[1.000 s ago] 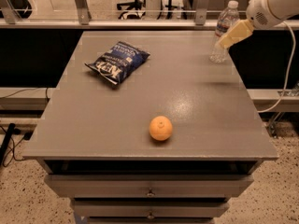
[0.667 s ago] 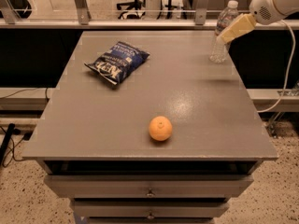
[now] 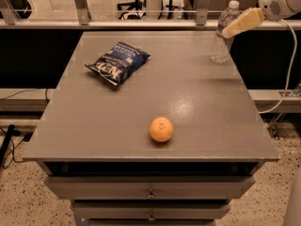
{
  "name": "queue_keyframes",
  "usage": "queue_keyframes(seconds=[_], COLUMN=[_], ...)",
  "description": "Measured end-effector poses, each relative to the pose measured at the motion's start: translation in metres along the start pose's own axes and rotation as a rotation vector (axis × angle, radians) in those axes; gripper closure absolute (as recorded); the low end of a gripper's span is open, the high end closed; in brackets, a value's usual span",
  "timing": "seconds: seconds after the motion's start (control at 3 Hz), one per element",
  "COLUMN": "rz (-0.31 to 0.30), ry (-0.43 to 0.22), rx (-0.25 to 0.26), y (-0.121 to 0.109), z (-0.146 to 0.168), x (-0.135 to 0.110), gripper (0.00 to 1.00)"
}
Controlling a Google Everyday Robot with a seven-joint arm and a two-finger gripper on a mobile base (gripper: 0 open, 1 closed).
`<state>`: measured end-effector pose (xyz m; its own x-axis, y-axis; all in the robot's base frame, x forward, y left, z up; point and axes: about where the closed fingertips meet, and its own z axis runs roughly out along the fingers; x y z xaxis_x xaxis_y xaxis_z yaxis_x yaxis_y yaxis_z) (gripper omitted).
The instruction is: Move water bottle near orange
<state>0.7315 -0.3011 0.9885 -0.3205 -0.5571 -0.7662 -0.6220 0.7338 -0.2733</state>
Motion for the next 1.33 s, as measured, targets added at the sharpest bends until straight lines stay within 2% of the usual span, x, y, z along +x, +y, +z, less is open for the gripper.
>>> queue_keyframes(seconds=[0.67, 1.33], rz=[0.008, 0.140], ry=[-0.032, -0.183], rx=[0.002, 0.012], y=[0.000, -0.008], z=[0.016, 0.050], x=[-0.002, 0.000], gripper=[0.00, 0.00])
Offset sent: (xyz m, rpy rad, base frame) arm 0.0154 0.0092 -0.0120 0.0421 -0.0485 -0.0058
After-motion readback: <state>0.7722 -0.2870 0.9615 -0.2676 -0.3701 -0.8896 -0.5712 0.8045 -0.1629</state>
